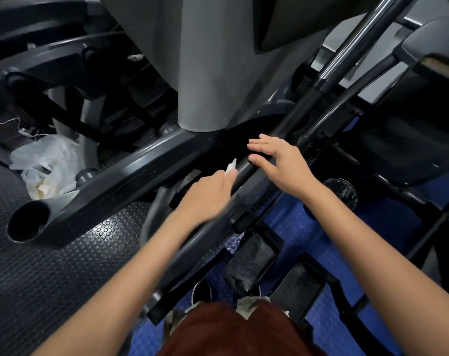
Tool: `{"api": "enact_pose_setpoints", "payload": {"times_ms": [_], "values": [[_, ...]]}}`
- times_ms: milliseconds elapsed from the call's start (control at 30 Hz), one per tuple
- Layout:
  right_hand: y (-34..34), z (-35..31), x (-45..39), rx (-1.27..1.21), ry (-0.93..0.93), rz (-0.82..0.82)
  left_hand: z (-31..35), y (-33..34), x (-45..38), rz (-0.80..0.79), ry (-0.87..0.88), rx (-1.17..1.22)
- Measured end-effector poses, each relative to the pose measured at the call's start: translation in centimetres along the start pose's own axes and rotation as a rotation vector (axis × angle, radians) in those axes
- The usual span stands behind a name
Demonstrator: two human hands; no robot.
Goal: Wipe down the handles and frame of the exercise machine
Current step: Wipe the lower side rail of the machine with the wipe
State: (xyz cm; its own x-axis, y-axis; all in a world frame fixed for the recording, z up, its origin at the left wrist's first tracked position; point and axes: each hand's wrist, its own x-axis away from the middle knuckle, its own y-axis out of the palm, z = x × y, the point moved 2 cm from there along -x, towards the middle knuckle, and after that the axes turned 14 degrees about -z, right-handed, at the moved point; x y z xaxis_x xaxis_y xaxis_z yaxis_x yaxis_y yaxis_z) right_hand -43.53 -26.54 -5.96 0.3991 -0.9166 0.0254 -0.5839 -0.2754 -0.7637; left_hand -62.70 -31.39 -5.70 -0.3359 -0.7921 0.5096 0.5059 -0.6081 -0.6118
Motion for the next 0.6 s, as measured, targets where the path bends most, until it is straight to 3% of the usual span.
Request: {"api": "enact_pose_setpoints", "payload": {"times_ms": [100, 233, 400, 600], "values": [[0.2, 0.0, 0.1, 0.001, 0.004, 0.001, -1.3, 2.0, 3.6, 0.224, -0.005, -0.415], [0.3, 0.0, 0.2, -0.014, 0.006, 0.000, -3.7, 3.5, 7.5, 0.238, -0.046, -0.642], [0.2, 0.0, 0.1, -0.026, 0.007, 0.005, -2.8, 1.4, 5.5, 0.140, -0.006, -0.392], [0.0, -0.2, 0.1, 0.009, 0.004, -0.004, 1.2, -0.8, -1.8, -0.049, 0.017, 0.204]]}}
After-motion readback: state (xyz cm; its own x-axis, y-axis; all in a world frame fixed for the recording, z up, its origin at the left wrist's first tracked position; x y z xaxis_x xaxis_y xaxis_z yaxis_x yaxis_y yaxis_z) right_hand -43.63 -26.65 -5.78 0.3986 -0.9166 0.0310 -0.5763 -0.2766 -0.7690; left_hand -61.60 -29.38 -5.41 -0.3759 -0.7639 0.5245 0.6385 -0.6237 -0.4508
